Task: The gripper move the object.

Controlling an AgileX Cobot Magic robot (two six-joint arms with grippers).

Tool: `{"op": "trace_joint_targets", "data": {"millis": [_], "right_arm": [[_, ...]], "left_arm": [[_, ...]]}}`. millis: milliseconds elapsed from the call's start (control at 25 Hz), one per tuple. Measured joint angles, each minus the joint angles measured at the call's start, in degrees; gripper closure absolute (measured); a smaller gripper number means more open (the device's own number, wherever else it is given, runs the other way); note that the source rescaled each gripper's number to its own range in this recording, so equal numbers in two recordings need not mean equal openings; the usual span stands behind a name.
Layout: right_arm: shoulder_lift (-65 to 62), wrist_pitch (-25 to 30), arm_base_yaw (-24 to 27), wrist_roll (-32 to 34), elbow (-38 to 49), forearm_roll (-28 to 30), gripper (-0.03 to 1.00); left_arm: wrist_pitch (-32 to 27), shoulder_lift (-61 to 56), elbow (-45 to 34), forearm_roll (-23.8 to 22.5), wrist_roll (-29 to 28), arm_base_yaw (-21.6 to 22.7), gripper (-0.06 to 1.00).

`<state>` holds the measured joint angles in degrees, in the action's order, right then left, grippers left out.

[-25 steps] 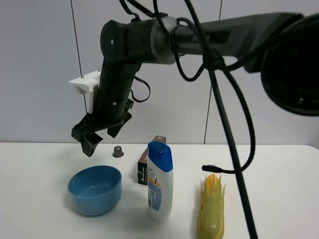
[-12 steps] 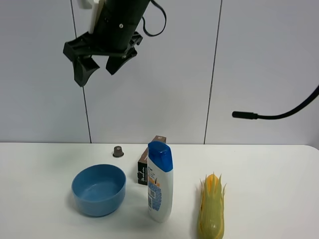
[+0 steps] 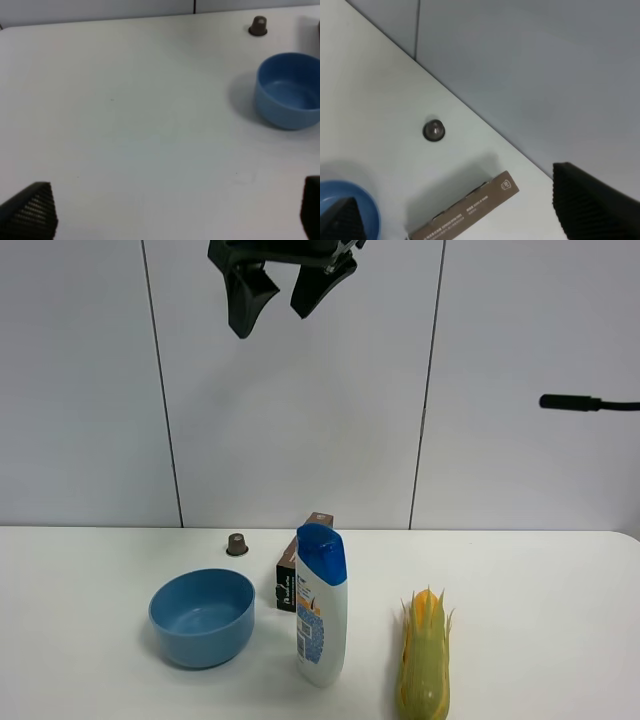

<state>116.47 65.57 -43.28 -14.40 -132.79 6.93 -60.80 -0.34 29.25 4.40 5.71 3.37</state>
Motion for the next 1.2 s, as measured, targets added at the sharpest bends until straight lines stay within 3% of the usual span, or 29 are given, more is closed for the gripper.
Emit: {"op": "trace_joint_targets", "data": {"millis": [160, 640, 920, 1200], "right_arm": [[-2.7, 3.7, 0.1, 0.5, 0.0, 1.5, 0.21], [-13.3, 4.0, 0.1, 3.4, 0.0, 5.7, 0.21], [-19.3, 4.0, 0.1, 5.4, 1.0, 15.4, 0.21], [-29.5, 4.0, 0.1, 12.1, 12.9, 27.8, 0.21]], "left_arm": [[0.0, 0.0, 0.0, 0.0, 0.0, 0.0, -0.06], [0.0, 0.0, 0.0, 0.0, 0.0, 0.0, -0.06], [0.0, 0.0, 0.0, 0.0, 0.0, 0.0, -0.06], [0.0, 0.0, 0.0, 0.0, 0.0, 0.0, -0.06]]}}
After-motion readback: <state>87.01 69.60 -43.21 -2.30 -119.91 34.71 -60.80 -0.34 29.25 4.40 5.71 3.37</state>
